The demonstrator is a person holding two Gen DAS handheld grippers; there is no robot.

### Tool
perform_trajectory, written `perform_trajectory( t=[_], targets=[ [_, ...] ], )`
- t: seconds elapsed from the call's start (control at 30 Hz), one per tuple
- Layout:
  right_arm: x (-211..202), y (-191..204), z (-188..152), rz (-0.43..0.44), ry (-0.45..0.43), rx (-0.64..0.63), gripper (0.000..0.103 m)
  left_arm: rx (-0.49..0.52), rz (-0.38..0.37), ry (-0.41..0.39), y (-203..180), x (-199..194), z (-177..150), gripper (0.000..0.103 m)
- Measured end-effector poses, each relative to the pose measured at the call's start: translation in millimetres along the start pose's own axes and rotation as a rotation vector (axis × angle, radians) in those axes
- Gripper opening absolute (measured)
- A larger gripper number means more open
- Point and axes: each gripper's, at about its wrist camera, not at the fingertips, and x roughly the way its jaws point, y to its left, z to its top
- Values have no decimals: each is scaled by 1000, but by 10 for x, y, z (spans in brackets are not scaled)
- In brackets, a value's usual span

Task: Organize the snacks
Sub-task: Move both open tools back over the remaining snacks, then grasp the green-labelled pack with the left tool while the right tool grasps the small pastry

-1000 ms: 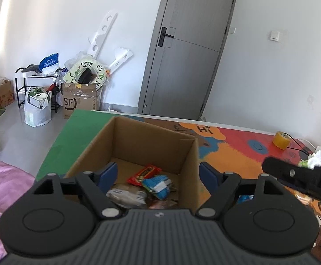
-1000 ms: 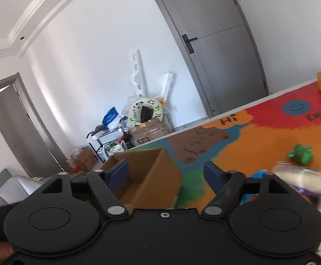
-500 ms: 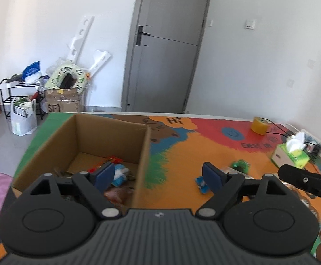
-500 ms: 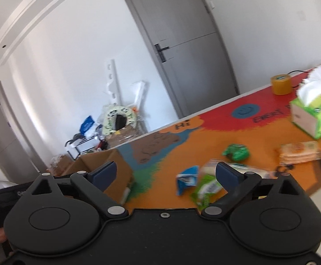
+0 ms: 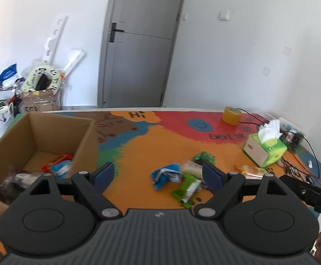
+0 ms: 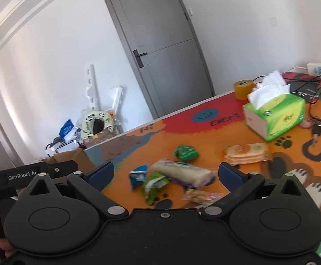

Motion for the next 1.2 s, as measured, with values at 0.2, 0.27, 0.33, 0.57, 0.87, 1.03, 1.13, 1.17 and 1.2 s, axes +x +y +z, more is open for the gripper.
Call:
perform_trajectory(
  t=[0.2,0.27,0.33,0.57,0.87,1.03,1.13,1.17,1.2],
  targets=[
    [-23,-274,-52,-27,7,23,102,10,-34,7,-170,173,-38,86],
    [4,-343,-84,-31,17,32,101,9,-38,22,-195,251,-69,86],
    [38,-401,-112,-31,27,38,99,15,-40,27,-214,314,-99,86],
    [246,-541,-202,-20,63,49,91,39,-68,56,-273,620,-173,83],
    [661,-494,-272,39,137,50,78,27,-84,126,-272,997,-273,65],
    [827,-448,-263,44,162,25,74,19,-101,154,-272,1134,-313,60],
    [917,-387,-283,35,186,-15,72,12,-112,160,-264,1174,-336,60],
    [934,-372,-300,31,193,-31,72,15,-116,161,-267,1186,-344,60],
    [944,-360,-317,31,196,-42,71,26,-123,161,-279,1196,-347,60]
  ],
)
